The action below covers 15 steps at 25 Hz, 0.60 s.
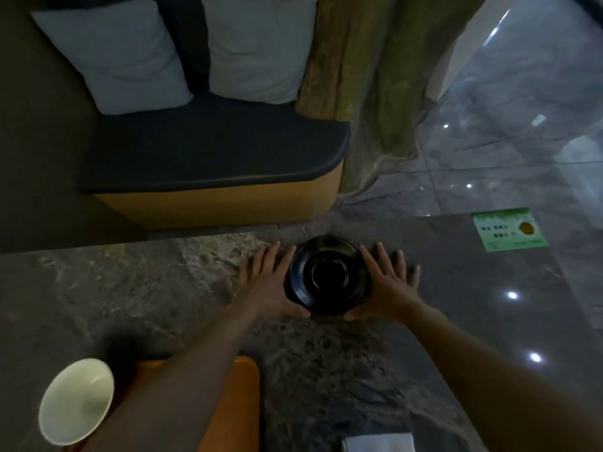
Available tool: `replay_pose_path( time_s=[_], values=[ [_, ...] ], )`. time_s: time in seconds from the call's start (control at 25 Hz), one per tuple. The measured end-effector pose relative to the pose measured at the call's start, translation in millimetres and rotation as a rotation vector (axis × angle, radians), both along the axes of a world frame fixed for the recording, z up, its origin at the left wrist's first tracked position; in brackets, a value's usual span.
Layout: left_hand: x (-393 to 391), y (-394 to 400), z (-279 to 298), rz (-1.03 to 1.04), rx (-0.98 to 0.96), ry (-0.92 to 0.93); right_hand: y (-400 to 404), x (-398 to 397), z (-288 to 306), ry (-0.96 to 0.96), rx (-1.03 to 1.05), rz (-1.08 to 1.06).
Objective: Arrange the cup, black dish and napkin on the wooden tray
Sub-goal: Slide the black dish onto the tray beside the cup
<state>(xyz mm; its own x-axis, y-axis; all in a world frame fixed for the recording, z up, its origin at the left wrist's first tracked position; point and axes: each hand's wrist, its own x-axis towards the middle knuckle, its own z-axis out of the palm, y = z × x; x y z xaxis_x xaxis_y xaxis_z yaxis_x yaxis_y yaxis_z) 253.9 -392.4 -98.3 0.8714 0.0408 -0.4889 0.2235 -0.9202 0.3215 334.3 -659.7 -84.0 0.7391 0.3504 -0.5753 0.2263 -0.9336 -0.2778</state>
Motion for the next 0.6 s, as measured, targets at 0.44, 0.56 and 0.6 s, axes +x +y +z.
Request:
replay_pose_path(
  time_s=[0.44, 0.56, 0.6],
  values=[
    [-13.8, -17.2, 1.1, 0.102, -0.132, 0.027, -6.8, -16.4, -4.9, 0.008, 0.116, -0.067],
    [-33.4, -24.8, 7.2, 0.147, -0.173, 0.041, -11.5, -30.4, 3.1, 0.043, 0.127, -0.074],
    [-40.8, -27.5, 11.2, 0.156, -0.176, 0.041, -13.2, -34.8, 6.9, 0.054, 0.127, -0.064]
  ],
)
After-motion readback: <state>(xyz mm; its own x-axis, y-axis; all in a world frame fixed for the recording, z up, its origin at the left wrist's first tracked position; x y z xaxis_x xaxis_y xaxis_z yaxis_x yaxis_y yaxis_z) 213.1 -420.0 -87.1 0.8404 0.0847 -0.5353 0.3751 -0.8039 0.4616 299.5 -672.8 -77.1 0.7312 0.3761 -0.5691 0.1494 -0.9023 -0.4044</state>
